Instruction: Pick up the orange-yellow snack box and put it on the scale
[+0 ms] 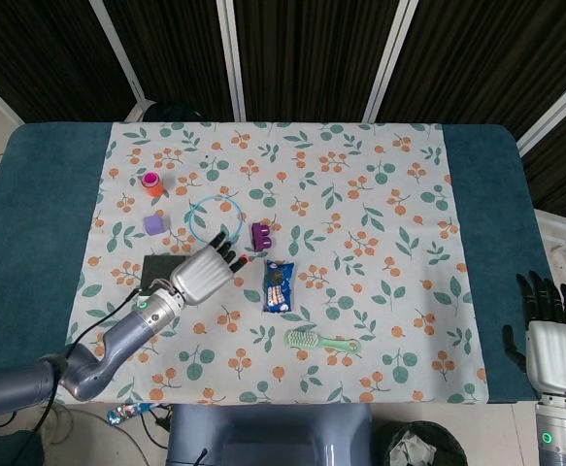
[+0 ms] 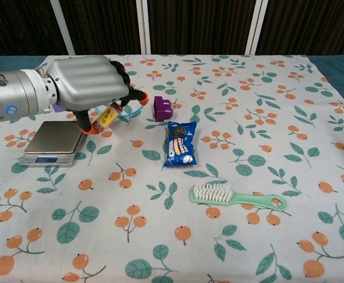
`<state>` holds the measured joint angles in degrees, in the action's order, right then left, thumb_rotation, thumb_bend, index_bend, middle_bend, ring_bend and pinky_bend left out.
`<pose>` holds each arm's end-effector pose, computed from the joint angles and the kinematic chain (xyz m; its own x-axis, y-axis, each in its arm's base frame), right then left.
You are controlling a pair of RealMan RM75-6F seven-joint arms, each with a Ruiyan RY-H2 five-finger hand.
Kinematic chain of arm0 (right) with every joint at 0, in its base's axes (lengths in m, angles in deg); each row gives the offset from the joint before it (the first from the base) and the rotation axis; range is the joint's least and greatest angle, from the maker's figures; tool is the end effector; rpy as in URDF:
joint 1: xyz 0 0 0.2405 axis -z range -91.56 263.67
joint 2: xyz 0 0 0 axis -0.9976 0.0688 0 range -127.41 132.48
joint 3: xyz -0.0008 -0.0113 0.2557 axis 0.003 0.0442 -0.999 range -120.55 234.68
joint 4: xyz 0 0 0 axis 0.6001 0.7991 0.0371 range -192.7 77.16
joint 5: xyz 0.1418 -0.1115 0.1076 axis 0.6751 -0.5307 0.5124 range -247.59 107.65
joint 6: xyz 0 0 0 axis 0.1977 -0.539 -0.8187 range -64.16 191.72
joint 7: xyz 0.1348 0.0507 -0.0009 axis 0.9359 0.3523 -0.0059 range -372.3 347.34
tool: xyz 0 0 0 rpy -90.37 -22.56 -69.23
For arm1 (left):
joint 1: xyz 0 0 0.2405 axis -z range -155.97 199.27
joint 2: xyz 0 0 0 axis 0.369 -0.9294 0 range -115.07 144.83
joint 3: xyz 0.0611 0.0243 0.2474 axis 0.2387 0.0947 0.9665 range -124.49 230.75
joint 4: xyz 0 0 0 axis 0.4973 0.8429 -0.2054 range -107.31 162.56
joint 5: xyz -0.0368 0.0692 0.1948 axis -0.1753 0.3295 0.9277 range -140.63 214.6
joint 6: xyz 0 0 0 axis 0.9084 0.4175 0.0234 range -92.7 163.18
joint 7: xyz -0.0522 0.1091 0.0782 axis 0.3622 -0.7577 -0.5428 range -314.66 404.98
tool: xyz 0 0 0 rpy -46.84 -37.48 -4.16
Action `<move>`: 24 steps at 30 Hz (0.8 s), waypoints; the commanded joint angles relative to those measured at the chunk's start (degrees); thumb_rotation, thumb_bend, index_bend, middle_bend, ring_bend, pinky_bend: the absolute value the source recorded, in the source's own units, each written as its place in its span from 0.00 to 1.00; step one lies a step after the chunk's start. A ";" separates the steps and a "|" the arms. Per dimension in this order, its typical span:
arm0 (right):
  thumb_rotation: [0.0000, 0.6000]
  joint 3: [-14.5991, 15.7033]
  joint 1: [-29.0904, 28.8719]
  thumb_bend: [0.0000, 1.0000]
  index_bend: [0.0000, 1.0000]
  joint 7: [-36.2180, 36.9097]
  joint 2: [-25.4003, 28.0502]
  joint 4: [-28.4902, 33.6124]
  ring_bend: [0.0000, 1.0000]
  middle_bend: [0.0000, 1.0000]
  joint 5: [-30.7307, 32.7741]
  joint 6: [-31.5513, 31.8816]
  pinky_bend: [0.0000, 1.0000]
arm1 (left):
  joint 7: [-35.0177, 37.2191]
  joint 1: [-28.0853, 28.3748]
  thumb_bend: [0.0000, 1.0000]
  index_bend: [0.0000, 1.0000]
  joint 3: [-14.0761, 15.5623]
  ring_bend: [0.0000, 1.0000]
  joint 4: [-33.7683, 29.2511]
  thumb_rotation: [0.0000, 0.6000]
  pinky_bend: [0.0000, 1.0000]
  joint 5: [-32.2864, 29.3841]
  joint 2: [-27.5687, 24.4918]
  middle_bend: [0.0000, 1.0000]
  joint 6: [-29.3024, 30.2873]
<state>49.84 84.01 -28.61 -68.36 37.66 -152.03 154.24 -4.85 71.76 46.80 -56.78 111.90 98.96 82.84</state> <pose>-0.2980 -0.1786 0.1445 0.4905 0.1107 0.8644 -0.8696 0.1264 0.4773 -0.1152 0.3491 -0.0153 0.8954 -0.1846 0.4051 0.2008 -0.6446 -0.7377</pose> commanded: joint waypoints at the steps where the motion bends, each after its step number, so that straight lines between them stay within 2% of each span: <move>1: 1.00 0.05 -0.07 0.51 0.03 -0.04 -0.06 -0.04 0.06 0.07 -0.02 -0.14 0.03 | -8.20 -0.43 0.40 0.23 -2.77 0.24 -6.28 1.00 0.19 -8.43 -3.61 0.67 1.54; 8: 1.00 -0.09 -0.09 0.51 0.03 -0.01 -0.14 -0.06 0.06 0.07 0.10 -0.04 0.03 | -20.47 0.73 0.41 0.24 -2.16 0.24 -12.61 1.00 0.19 -18.02 -6.74 0.69 5.81; 16: 1.00 -0.08 -0.08 0.51 0.03 0.22 -0.08 -0.05 0.06 0.07 0.05 -0.01 0.03 | -33.05 2.10 0.44 0.24 -0.71 0.24 -21.96 1.00 0.18 -31.28 -10.87 0.70 14.07; 24: 1.00 -0.11 0.03 0.51 0.03 0.59 0.07 0.12 0.06 0.07 -0.08 0.26 0.03 | -37.97 2.35 0.44 0.23 2.18 0.24 -27.16 1.00 0.18 -40.85 -14.33 0.70 20.33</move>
<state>49.73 84.03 -28.03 -68.30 37.77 -152.11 154.49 -41.87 73.95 48.04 -82.98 72.59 85.65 101.87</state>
